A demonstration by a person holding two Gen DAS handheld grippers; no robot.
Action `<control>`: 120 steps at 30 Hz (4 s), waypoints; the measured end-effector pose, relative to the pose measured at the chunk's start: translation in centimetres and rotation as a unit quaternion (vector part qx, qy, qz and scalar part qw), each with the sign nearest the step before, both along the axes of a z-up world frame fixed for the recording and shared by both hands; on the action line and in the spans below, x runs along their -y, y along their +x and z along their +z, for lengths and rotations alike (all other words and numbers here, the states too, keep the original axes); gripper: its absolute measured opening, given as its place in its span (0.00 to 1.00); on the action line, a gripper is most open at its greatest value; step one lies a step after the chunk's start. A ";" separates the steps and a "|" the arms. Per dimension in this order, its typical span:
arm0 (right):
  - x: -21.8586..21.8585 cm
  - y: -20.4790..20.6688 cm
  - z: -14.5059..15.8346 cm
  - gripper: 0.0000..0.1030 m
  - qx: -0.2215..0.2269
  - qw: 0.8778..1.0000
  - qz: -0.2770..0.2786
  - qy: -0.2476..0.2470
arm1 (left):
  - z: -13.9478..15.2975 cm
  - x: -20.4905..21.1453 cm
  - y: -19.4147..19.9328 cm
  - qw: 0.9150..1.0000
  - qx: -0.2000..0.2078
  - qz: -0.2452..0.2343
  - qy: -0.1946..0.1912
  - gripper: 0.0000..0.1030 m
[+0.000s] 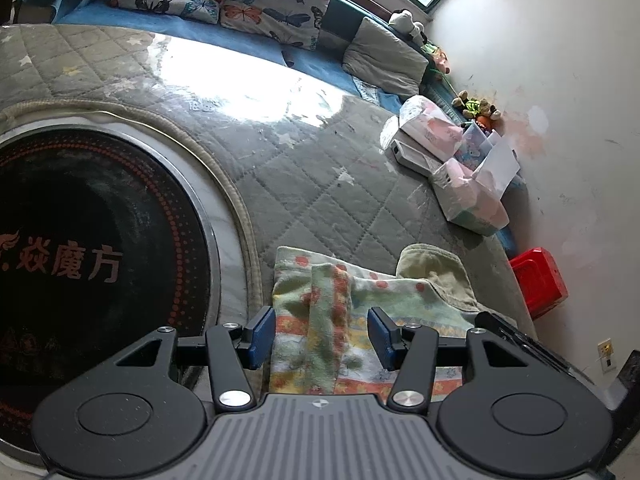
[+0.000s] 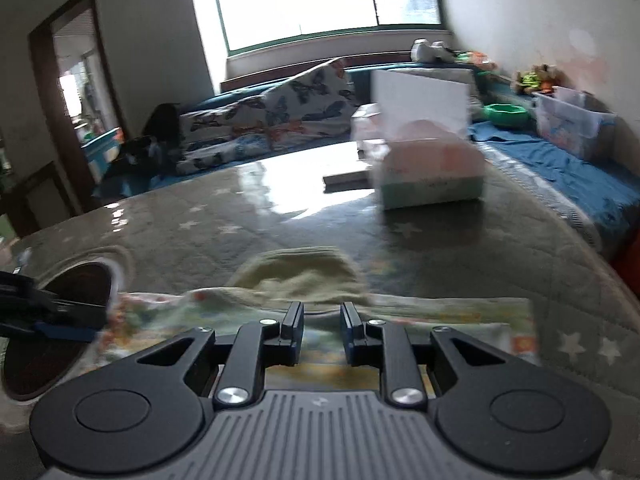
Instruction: Fold clothes
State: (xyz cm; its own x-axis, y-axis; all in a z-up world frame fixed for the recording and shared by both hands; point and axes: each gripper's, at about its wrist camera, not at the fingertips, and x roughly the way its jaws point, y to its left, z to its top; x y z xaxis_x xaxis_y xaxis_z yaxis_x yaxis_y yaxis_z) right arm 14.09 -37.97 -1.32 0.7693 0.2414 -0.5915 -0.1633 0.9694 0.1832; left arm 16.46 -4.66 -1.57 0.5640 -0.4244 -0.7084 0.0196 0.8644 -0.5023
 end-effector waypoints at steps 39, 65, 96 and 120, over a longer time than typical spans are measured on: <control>-3.1 -11.5 -0.4 0.25 0.032 0.996 0.029 -0.081 | -0.4 3.8 -7.8 0.989 0.076 -0.061 0.114 0.66; 4.4 -14.0 -0.4 0.28 0.031 0.992 -0.105 -0.057 | -0.7 2.7 -9.0 0.990 0.081 -0.045 0.110 0.69; -1.1 -16.1 0.1 0.99 0.028 0.997 -0.051 -0.055 | -0.6 0.3 -13.2 0.987 0.074 -0.032 0.137 1.00; -2.3 -18.1 0.2 1.00 0.027 0.996 -0.068 -0.052 | -0.5 1.0 -16.1 0.982 0.094 -0.046 0.157 1.00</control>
State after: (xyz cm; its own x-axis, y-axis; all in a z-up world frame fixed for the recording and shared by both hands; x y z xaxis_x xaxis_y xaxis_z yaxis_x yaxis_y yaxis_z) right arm -3.96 -35.65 -1.13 0.8218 0.0731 -0.5650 -0.0367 0.9965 0.0756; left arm 0.37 -5.61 -2.06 0.6667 -0.2569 -0.6997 0.1715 0.9664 -0.1914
